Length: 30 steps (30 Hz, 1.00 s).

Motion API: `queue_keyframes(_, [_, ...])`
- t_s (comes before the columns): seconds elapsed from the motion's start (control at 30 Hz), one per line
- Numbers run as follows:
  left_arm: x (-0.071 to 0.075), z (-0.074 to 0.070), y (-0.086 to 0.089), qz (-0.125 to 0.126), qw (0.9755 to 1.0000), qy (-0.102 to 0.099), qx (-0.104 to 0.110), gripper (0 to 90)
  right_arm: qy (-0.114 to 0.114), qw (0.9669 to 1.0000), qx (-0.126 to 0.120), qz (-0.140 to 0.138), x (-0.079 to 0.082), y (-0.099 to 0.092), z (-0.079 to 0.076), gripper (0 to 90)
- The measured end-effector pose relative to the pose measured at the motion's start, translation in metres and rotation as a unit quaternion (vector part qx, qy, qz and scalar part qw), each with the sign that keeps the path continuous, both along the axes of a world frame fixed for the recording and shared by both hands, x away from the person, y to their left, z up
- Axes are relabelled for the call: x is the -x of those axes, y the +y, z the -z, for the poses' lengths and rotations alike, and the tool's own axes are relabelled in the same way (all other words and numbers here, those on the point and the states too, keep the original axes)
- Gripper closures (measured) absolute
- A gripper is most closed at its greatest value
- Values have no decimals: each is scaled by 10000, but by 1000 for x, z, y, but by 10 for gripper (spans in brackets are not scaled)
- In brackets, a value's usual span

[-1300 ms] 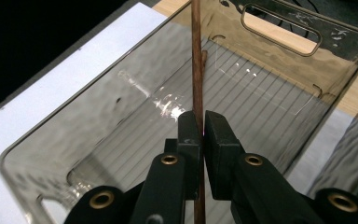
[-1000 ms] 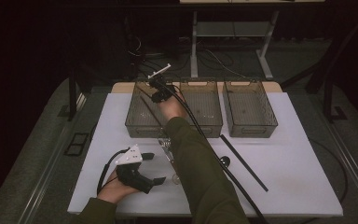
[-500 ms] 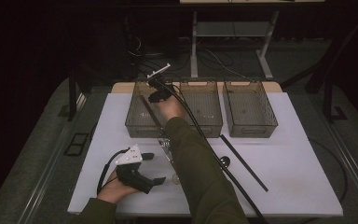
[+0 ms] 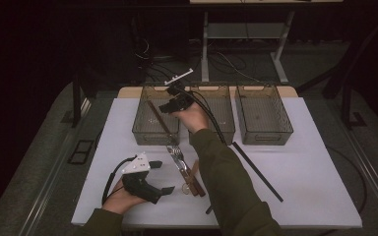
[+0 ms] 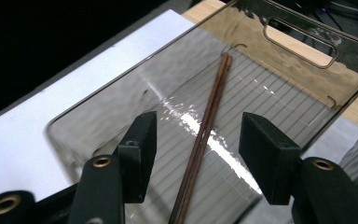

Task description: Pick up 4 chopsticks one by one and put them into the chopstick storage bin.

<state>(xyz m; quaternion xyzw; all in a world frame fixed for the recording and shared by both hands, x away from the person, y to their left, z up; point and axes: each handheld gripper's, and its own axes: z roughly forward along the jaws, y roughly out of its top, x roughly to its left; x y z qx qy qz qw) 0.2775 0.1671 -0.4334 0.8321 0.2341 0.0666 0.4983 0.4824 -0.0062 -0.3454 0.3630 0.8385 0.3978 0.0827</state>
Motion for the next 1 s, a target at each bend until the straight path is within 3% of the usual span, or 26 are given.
queue_keyframes(0.57, [0,1,0,-50,10000,29,35,10,-293,9989,-224,-291,46,-61,-8,356])
queue_keyframes(1.0, [0,1,0,-38,10000,37,-16,8,-422,9981,-240,-390,83,-110,2,344])
